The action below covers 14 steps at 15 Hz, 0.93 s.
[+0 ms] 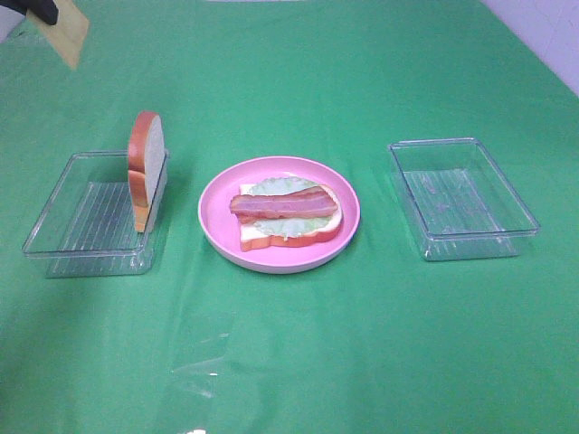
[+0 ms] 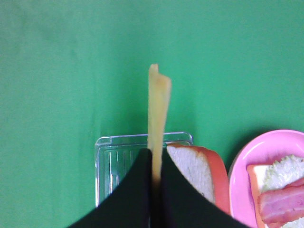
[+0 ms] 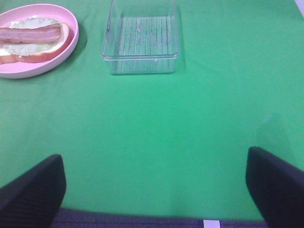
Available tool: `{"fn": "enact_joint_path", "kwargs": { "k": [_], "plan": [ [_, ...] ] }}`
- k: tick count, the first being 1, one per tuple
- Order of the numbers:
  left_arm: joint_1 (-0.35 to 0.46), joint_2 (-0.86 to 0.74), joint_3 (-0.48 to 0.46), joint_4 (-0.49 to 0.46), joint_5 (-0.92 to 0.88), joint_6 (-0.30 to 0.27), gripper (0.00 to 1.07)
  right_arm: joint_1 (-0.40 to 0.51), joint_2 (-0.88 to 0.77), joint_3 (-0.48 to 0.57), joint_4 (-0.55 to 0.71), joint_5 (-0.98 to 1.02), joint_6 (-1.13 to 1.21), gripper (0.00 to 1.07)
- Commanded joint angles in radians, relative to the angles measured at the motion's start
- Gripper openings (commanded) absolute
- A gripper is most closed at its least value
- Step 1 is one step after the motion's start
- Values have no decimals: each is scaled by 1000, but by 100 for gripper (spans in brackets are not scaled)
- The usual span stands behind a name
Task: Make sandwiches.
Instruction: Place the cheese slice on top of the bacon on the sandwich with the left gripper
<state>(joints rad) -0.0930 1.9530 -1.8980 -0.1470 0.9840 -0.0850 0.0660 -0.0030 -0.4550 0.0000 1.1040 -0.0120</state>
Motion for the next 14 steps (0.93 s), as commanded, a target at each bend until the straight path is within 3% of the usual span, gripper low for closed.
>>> {"fn": "enact_joint_path", "kwargs": {
  "k": [1,10,14],
  "plan": [
    [-36,-8,-4,-10,9,-9,0,-7,-32,0,0,-3,-7,98],
    [-210,-8,-4,-27,-131,-35,0,-7,-32,0,0,-3,-7,98],
    [-279,15,-4,-205,-212,-27,0,-7,-32,0,0,-3,-7,98]
  ]
}}
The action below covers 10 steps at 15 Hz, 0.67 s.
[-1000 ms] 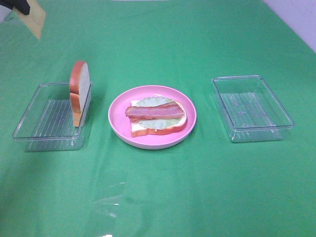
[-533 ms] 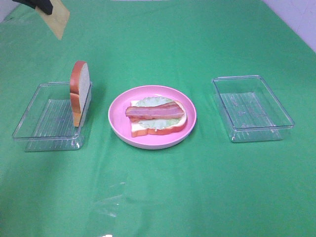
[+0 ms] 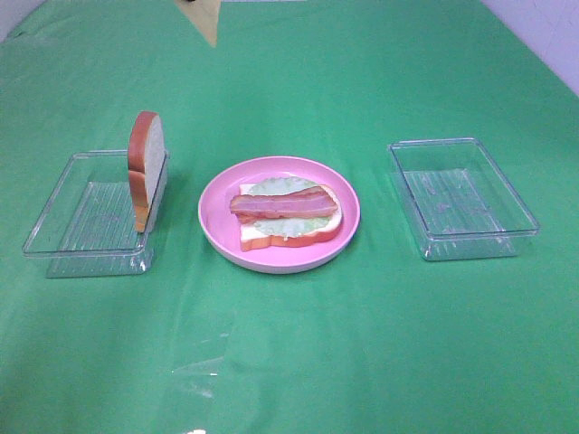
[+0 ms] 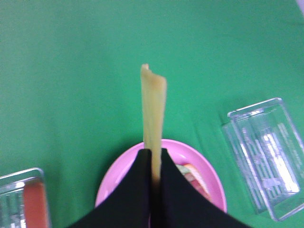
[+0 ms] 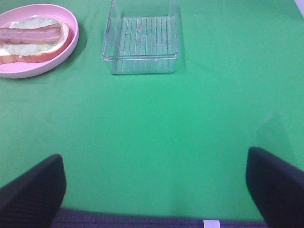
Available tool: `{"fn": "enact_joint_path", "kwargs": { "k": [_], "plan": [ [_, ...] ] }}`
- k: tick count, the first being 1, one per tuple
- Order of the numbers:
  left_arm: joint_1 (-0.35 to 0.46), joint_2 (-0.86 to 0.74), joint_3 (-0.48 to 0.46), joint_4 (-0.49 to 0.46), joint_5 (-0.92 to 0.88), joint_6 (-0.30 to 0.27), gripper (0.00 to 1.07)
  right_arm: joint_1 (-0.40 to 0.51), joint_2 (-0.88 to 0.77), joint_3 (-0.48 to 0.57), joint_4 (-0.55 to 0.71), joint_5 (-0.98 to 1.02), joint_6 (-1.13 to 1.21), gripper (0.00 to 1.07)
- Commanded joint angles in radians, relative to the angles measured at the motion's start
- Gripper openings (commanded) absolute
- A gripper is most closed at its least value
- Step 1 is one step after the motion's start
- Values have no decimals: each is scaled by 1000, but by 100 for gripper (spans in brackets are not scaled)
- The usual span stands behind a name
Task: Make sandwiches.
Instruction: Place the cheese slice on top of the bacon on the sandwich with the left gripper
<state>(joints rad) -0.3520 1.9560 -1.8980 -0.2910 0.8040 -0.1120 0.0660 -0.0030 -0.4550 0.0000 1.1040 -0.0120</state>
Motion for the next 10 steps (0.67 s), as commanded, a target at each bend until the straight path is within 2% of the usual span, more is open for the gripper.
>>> {"fn": "enact_joint_path", "kwargs": {
  "k": [1,7,9,10],
  "plan": [
    [-38,25,-4,-91,-34,9,0,-7,-32,0,0,-3,-7,98],
    [-161,128,-4,-245,-49,78,0,-7,-32,0,0,-3,-7,98],
    [-183,158,-4,-289,-51,112,0,-7,-32,0,0,-3,-7,98],
    [-194,177,-4,-312,-48,112,0,-7,-32,0,0,-3,-7,98]
  ]
}}
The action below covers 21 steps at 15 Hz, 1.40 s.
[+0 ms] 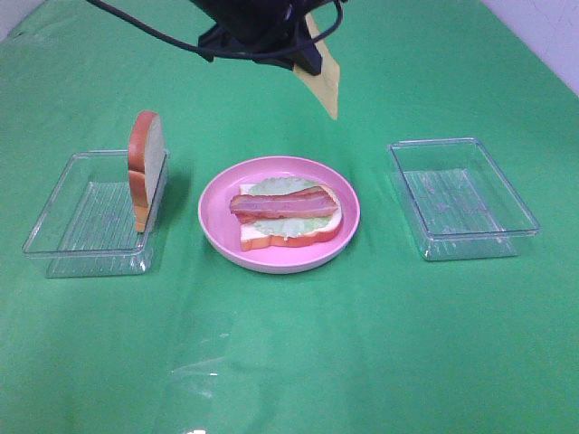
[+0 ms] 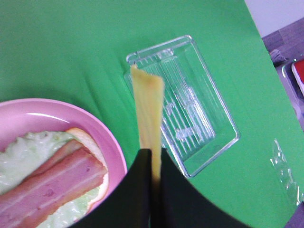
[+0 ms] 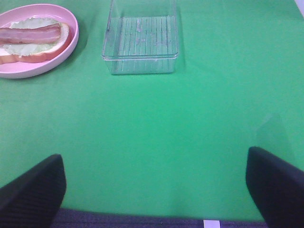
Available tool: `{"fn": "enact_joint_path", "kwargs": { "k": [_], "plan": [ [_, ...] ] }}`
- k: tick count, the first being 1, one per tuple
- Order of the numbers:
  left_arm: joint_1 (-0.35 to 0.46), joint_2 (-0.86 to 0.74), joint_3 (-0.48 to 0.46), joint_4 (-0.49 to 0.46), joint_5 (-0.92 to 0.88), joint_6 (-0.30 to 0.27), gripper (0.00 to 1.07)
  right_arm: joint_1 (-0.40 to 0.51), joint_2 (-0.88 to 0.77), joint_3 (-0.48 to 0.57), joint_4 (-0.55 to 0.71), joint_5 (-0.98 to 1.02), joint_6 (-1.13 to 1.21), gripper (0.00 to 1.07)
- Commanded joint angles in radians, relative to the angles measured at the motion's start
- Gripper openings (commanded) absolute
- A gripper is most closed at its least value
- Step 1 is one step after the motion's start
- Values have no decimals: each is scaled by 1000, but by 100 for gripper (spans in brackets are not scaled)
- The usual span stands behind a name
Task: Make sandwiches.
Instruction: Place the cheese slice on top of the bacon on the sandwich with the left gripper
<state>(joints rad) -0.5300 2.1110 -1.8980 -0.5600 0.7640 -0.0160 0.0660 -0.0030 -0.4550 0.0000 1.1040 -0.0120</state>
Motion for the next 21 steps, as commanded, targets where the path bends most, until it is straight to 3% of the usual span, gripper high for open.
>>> {"fn": "enact_joint_path", "kwargs": {
  "k": [1,3,7,9,11,13,15,18,21],
  "plan": [
    [-22,58,-4,-101,-4,44,0,-7,-32,0,0,-3,-7,98],
    [-22,84,-4,-149,13,67,0,-7,-32,0,0,-3,-7,98],
    [-22,138,-4,-145,55,65,0,-7,-32,0,0,-3,-7,98],
    [-22,161,-4,-61,96,32,0,-7,-32,0,0,-3,-7,98],
    [-22,161,-4,79,123,-58,0,-7,-32,0,0,-3,-7,98],
    [-22,161,-4,184,134,-113,0,-7,-32,0,0,-3,-7,98],
    [-22,161,-4,227,134,-122,0,-7,-32,0,0,-3,-7,98],
    [-22,161,-4,188,114,-120,0,-7,-32,0,0,-3,-7,98],
    [-22,161,-4,119,98,-68,0,-7,-32,0,0,-3,-7,98]
  ]
}}
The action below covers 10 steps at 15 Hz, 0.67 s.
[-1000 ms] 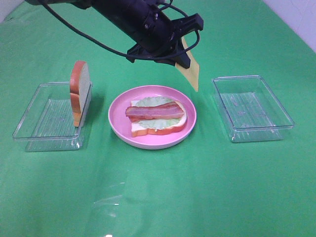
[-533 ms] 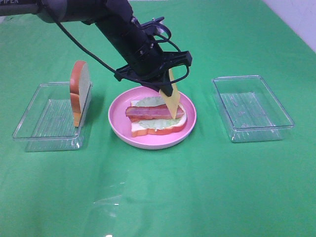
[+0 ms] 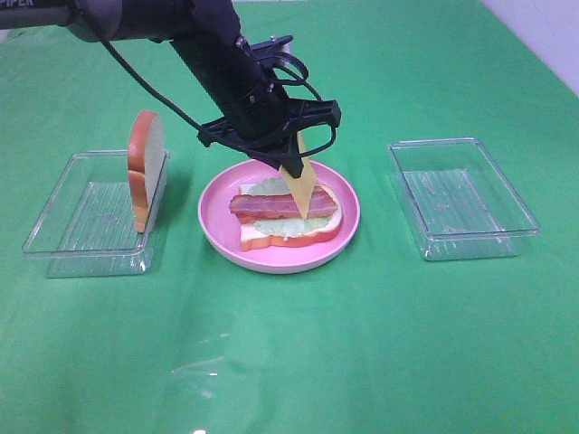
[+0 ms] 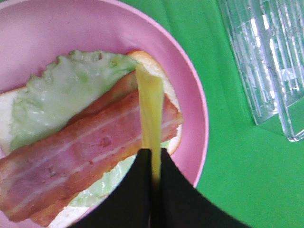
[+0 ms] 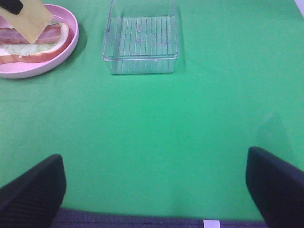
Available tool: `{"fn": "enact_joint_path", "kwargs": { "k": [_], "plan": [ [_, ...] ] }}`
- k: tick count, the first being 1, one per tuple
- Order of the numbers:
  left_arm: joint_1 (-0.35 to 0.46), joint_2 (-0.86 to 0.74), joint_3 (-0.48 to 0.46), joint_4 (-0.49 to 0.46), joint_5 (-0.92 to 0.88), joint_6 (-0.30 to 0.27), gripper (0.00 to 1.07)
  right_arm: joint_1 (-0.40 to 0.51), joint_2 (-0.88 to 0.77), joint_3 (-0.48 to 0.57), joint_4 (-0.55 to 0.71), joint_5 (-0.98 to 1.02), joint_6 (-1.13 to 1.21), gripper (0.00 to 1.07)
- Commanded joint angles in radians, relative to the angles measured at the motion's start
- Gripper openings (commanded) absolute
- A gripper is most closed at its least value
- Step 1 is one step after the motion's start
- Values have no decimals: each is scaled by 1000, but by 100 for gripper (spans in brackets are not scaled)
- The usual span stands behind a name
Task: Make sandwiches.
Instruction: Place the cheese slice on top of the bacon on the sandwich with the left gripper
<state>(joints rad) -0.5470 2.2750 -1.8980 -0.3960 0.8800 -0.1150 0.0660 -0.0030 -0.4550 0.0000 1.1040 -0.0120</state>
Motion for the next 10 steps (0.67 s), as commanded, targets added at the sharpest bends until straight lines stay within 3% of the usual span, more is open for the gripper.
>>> {"fn": "enact_joint_path", "kwargs": {
  "k": [1,4,6,8,10],
  "plan": [
    [-5,-3,-4,-63,-20,54,0,-7,-32,0,0,-3,-7,98],
    [-5,41,-3,-91,3,63,0,-7,-32,0,0,-3,-7,98],
    [-5,77,-3,-59,46,59,0,-7,-32,0,0,-3,-7,98],
    [-4,77,-4,54,51,9,0,-7,-32,0,0,-3,-7,98],
    [-4,77,-4,109,54,-13,0,-7,-32,0,0,-3,-7,98]
  ]
}}
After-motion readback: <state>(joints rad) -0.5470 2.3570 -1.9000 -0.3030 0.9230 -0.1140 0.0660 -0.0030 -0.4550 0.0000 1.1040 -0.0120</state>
